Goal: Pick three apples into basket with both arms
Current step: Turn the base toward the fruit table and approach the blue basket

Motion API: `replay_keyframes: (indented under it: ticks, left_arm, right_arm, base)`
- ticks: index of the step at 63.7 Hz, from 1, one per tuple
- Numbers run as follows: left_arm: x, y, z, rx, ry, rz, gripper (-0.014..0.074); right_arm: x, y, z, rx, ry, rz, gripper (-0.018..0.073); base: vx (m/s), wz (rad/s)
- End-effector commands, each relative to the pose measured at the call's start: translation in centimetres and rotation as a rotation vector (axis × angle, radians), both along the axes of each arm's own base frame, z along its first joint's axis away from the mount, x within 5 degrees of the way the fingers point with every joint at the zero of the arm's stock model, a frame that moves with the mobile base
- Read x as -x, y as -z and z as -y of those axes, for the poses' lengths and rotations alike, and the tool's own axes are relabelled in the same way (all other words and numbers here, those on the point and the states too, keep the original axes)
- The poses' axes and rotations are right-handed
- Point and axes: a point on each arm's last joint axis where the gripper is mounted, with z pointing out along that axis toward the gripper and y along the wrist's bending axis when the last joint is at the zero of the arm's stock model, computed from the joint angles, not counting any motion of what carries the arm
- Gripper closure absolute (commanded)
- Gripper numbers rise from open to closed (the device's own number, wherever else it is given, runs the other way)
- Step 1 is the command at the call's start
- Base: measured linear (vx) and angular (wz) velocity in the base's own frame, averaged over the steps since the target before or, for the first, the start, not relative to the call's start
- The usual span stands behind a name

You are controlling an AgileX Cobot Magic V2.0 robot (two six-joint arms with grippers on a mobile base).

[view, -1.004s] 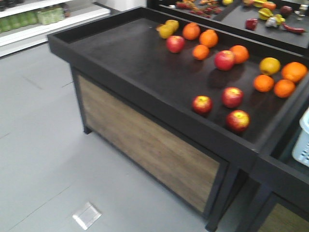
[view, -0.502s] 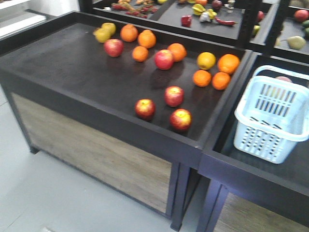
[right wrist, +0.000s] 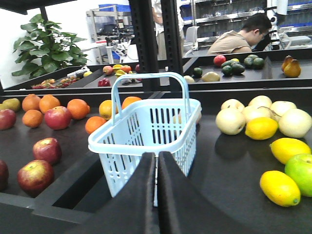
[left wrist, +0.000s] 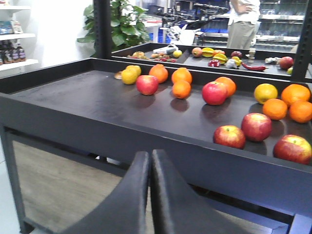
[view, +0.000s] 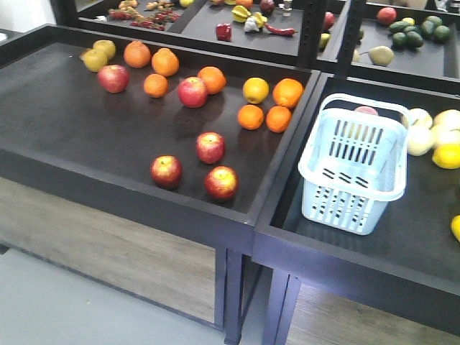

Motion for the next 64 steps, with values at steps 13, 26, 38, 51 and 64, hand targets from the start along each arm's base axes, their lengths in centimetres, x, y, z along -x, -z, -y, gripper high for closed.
replay_keyframes:
  ticks: [13,26,38,51,64]
  left_arm:
    - [0.2,-1.53,0.05,-0.008,0.003,0.104,0.0603]
    - [0.2,-1.53,0.05,-0.008,0.003,0.104,0.0603]
    - [0.2,-1.53,0.05,-0.008,0.003,0.104,0.0603]
    - [0.2,-1.53,0.05,-0.008,0.003,0.104,0.0603]
    - [0.2,-1.53,0.05,-0.008,0.003,0.104,0.0603]
  right_arm:
    - [0.04,-0.28,-0.09,0.02,-0.008,0.071,0.0564]
    - [0.04,-0.28,-0.09,0.02,-0.008,0.071,0.0564]
    - [0.04,-0.28,-0.09,0.02,-0.008,0.071,0.0564]
    - [0.04,-0.28,-0.09,0.02,-0.008,0.071,0.0564]
    - [0.04,-0.28,-0.09,0.02,-0.008,0.071,0.0564]
  base:
    - [0.04,-0.15]
    - [0.02,-0.09]
    - [0.02,-0.02]
    - [0.04,0.0]
    - [0.06,-0.05]
